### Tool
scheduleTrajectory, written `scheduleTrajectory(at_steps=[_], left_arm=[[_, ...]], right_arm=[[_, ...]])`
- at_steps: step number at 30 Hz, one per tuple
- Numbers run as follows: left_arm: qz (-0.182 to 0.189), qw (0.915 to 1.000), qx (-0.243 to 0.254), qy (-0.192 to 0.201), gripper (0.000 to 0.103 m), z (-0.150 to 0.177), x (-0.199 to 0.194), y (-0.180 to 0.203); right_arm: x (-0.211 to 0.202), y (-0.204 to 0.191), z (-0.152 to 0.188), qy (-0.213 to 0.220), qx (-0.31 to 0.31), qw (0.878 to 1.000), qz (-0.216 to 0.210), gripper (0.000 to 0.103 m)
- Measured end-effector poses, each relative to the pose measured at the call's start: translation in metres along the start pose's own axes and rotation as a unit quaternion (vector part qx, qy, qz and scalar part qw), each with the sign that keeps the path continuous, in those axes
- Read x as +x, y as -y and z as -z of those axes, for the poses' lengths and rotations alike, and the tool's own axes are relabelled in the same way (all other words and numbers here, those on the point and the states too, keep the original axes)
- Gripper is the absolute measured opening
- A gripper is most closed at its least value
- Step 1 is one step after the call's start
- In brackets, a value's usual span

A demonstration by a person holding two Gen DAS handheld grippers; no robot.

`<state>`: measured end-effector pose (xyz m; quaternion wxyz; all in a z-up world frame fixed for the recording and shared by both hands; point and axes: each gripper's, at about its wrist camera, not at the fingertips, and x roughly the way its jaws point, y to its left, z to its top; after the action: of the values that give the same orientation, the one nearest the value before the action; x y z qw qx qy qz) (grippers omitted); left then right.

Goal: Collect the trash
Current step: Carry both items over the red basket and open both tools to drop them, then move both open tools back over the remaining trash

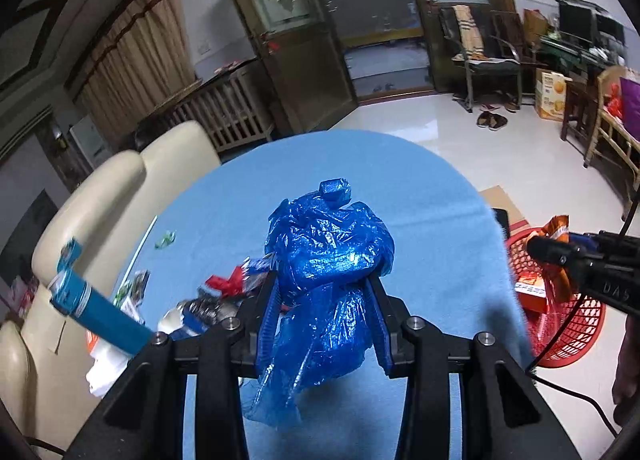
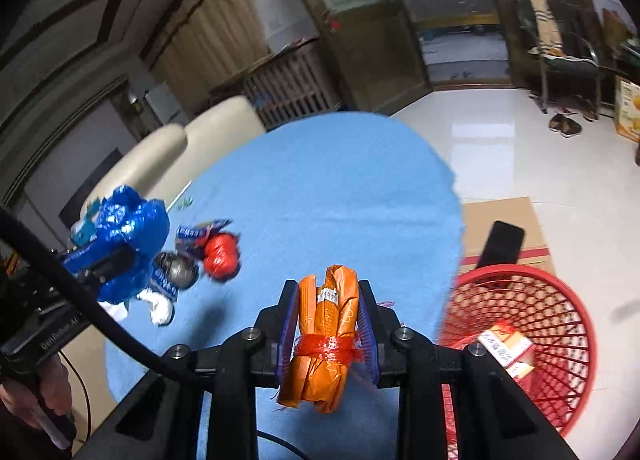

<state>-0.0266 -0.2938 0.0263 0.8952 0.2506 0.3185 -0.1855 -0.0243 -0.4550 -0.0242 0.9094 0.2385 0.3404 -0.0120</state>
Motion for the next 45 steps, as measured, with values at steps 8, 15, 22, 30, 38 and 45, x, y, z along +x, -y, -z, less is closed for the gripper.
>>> scheduleTrajectory(at_steps=[8, 15, 22, 30, 38, 45], left_arm=[[0.020, 0.9987, 0.044, 0.017, 0.043, -0.020, -0.008, 0.044], [0.042, 0.9968, 0.066, 0.018, 0.043, -0.032, -0.008, 0.076], [0.147, 0.9864, 0.074, -0.009, 0.043, -0.036, 0.003, 0.116], [0.258, 0.9604, 0.070, -0.079, 0.049, -0.032, 0.038, 0.164], [0.257, 0.9577, 0.077, -0.104, 0.056, -0.017, 0.046, 0.165], [0.211, 0.9721, 0.063, -0.082, 0.061, 0.000, 0.029, 0.116]], right_arm=[[-0.035, 0.042, -0.004, 0.029, 0.039, 0.999, 0.012, 0.031], [-0.060, 0.078, -0.004, 0.050, 0.071, 0.996, 0.021, 0.031], [-0.080, 0.119, 0.002, 0.061, 0.117, 0.991, 0.026, 0.031], [-0.078, 0.165, 0.024, 0.032, 0.190, 0.981, 0.009, 0.033], [-0.081, 0.178, 0.029, 0.030, 0.215, 0.976, 0.004, 0.063], [-0.084, 0.156, 0.018, 0.048, 0.190, 0.981, 0.000, 0.063]])
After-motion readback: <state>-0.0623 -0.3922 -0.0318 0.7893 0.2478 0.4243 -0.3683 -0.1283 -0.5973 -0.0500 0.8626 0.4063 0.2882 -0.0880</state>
